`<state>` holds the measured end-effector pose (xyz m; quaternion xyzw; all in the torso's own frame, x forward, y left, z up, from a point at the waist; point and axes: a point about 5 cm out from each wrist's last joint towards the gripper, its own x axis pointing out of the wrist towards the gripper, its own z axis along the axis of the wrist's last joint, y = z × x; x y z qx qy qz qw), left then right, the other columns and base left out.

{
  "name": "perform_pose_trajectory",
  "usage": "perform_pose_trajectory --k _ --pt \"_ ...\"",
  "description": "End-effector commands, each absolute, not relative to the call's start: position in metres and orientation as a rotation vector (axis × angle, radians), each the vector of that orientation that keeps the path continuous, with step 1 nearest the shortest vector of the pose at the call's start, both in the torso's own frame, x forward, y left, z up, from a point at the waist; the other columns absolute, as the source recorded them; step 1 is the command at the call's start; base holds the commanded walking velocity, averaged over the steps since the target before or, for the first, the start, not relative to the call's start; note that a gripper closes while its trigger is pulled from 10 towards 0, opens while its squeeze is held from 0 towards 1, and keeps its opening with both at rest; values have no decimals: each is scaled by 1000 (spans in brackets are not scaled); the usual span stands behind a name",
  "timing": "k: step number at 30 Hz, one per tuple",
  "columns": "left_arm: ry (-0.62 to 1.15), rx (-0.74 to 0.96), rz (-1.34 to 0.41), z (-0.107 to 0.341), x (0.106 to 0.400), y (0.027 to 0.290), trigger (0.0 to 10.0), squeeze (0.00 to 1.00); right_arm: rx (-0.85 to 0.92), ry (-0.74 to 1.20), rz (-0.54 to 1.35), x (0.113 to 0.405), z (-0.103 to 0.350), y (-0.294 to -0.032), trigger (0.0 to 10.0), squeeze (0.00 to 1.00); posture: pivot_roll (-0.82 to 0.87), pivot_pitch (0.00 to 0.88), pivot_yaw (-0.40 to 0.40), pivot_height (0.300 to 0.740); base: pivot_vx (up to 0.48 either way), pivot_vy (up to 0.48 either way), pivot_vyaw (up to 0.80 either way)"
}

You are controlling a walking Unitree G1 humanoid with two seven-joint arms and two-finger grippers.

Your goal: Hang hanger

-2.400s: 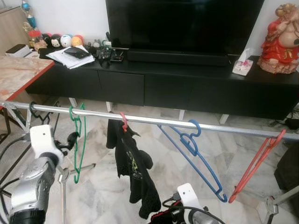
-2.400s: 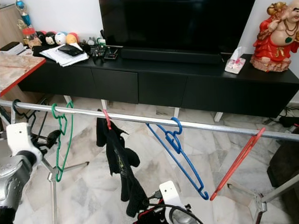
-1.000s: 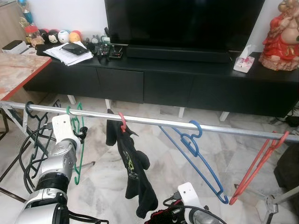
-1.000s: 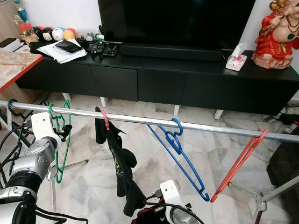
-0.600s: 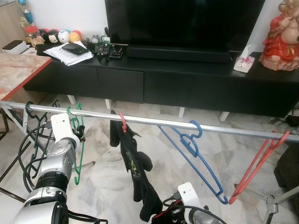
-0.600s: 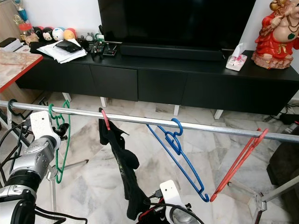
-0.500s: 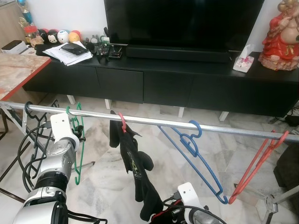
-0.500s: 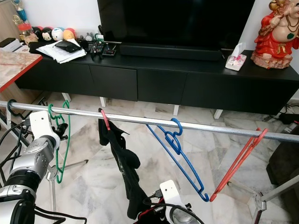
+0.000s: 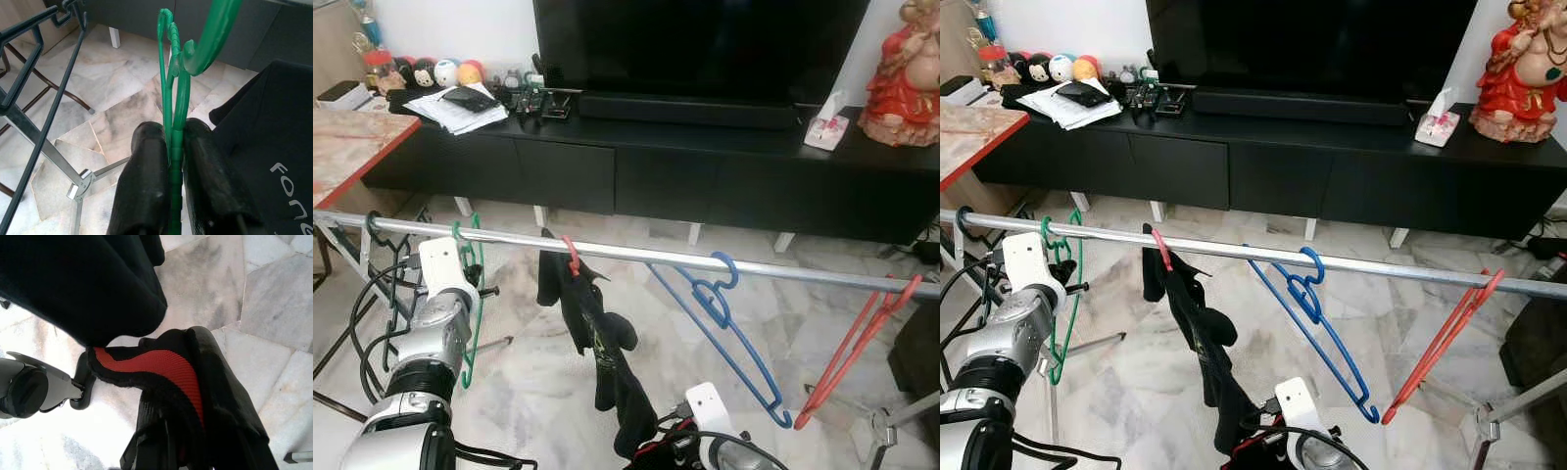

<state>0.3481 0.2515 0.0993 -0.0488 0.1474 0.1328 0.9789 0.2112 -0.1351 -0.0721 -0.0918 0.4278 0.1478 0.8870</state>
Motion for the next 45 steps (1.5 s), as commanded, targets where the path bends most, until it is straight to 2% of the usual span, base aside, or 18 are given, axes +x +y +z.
perform_pose_trajectory --k 1,13,24,25,26,27,28,30,34,37,41,42,45 --pt "307 -67 270 98 347 254 0 0 -193 870 305 217 -68 -135 10000 0 -39 11 12 740 0 0 0" --pt "285 -7 271 103 342 252 0 0 -194 866 305 218 -68 -134 10000 0 -34 7 17 740 0 0 0" --pt "155 98 194 126 327 244 0 0 -190 868 303 218 -68 -134 10000 0 -28 9 16 740 0 0 0" --pt "160 105 182 126 322 243 1137 0 -189 868 302 217 -68 -134 10000 0 -27 8 16 740 0 0 0" --pt "164 106 177 125 320 242 3294 0 -189 868 303 217 -68 -134 10000 0 -27 8 16 740 0 0 0" --pt "164 106 177 125 320 242 3294 0 -189 868 303 217 -68 -134 10000 0 -27 8 16 740 0 0 0" --pt "200 114 136 115 309 240 9843 0 -190 869 303 217 -69 -134 10000 0 -24 7 16 740 0 0 0" --pt "277 115 130 91 291 240 10000 0 -191 870 304 217 -69 -134 10000 0 -26 3 21 740 0 0 0" --pt "321 133 144 80 279 242 10000 0 -191 870 305 217 -69 -134 10000 0 -26 3 21 740 0 0 0" --pt "400 158 151 56 255 242 10000 0 -190 870 304 217 -69 -134 10000 0 -28 2 22 740 0 0 0" --pt "414 160 150 56 250 242 10000 0 -190 870 304 216 -69 -134 10000 0 -28 2 22 740 0 0 0" --pt "481 138 176 28 232 242 10000 0 -192 871 301 216 -69 -135 10000 0 -23 0 17 740 0 0 0" --pt "587 177 191 -11 211 241 10000 0 -192 871 299 216 -69 -135 10000 0 -31 0 22 740 0 0 0"
